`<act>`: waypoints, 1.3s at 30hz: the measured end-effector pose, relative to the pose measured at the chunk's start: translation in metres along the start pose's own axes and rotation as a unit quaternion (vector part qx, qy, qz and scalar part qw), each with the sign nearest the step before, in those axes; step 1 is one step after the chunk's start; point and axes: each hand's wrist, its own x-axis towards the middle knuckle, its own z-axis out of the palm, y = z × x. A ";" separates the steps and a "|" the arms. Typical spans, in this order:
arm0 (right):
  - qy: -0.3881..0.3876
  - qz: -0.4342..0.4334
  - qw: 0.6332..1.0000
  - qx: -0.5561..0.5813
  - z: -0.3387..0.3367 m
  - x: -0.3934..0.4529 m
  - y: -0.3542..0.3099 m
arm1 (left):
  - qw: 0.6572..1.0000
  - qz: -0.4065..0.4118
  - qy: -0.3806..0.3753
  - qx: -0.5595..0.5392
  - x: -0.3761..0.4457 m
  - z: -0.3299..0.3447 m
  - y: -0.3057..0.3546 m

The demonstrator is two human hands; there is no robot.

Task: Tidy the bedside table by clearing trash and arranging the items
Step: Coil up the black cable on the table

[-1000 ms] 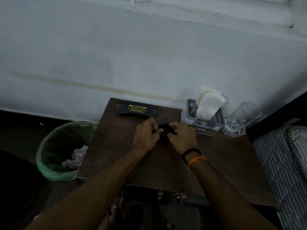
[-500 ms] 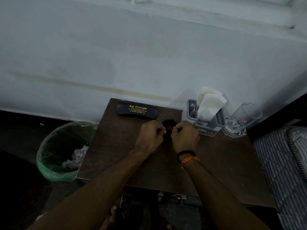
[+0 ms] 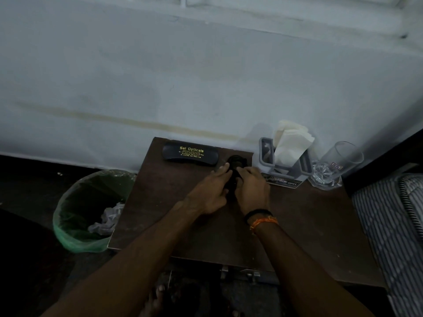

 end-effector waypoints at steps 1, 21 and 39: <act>-0.005 0.001 1.000 -0.002 0.001 0.001 0.001 | 1.000 0.002 -0.007 0.009 0.001 0.000 0.000; 0.000 0.064 0.996 -0.055 -0.031 -0.038 0.011 | 0.998 -0.027 0.010 0.056 -0.020 -0.011 0.009; -0.116 0.039 0.980 -0.159 -0.039 -0.074 0.075 | 0.979 -0.089 -0.057 0.175 -0.067 -0.008 -0.004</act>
